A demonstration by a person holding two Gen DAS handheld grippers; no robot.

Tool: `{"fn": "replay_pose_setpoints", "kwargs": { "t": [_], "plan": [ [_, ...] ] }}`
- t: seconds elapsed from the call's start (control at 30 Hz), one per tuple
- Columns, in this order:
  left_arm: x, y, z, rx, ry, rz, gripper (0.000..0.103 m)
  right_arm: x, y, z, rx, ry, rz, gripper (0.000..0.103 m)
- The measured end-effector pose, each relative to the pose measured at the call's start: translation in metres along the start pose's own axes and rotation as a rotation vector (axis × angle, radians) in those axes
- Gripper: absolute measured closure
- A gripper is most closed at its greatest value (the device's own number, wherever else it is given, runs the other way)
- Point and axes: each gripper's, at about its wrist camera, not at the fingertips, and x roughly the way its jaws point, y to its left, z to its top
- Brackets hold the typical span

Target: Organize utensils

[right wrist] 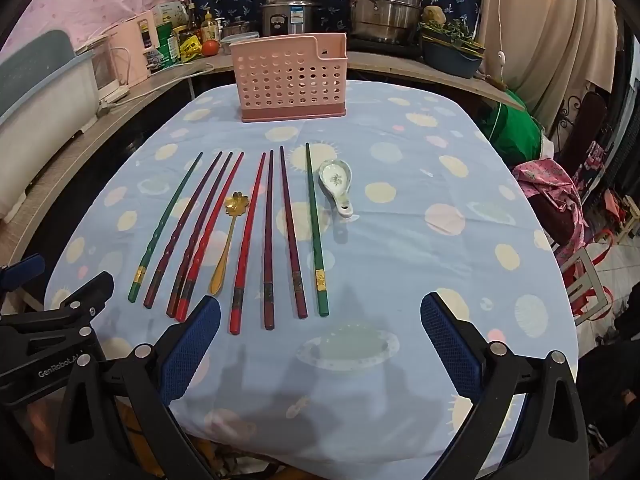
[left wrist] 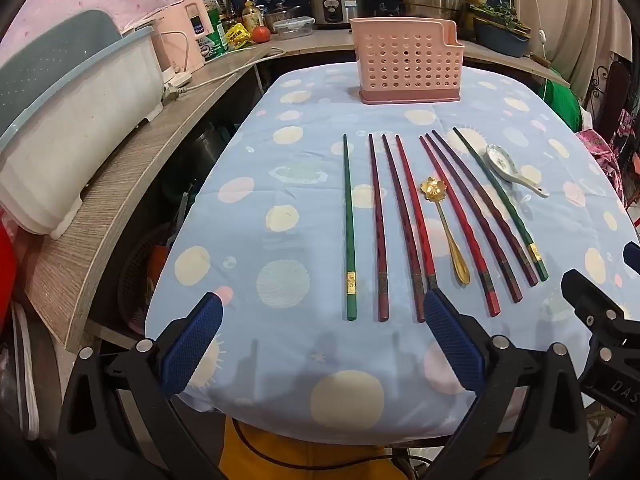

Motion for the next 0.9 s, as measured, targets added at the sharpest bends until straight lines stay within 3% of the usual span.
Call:
{"fn": "replay_pose_setpoints", "kwargs": {
  "t": [0.9],
  "plan": [
    [-0.0063,0.0011,0.0,0.009,-0.008,0.002,0.007,-0.0068,-0.0039,-0.0013,0.011,-0.016,-0.003,0.007]
  ]
}}
